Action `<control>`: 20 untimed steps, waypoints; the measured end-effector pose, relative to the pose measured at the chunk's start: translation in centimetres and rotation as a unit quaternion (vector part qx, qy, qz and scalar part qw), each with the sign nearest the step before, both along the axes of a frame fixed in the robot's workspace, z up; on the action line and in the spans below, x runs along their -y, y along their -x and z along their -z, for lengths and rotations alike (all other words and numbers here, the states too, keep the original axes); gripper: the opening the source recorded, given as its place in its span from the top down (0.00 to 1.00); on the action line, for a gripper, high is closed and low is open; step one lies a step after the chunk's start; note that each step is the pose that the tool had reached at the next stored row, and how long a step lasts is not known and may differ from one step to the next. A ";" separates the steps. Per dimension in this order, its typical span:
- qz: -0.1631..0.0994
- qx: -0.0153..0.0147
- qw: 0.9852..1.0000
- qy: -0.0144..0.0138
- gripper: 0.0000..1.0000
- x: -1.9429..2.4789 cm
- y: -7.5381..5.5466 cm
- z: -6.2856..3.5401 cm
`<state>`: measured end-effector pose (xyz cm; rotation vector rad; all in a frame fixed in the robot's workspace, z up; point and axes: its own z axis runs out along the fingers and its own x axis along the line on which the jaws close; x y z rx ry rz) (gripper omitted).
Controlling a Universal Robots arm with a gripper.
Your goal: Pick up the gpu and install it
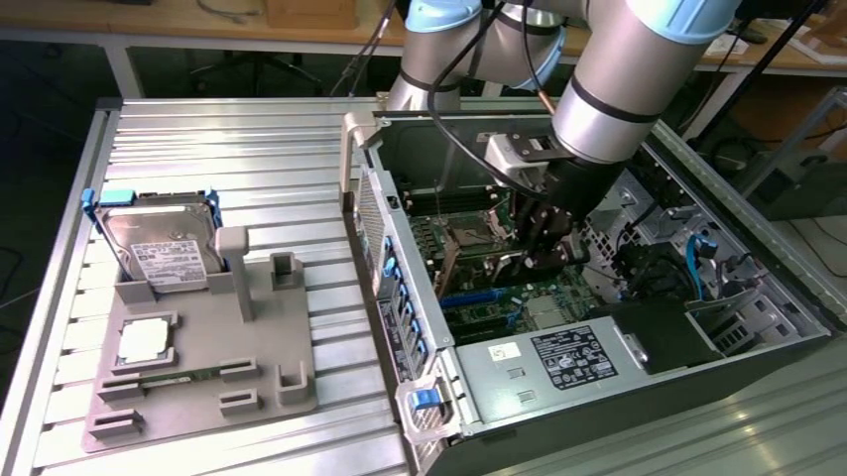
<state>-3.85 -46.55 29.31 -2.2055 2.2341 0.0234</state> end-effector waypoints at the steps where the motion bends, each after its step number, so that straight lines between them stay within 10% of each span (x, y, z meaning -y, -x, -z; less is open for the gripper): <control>1: 0.000 0.000 1.000 0.000 0.73 0.00 0.0 0.04; 20: 0.000 0.000 1.000 0.000 0.73 0.00 0.0 0.63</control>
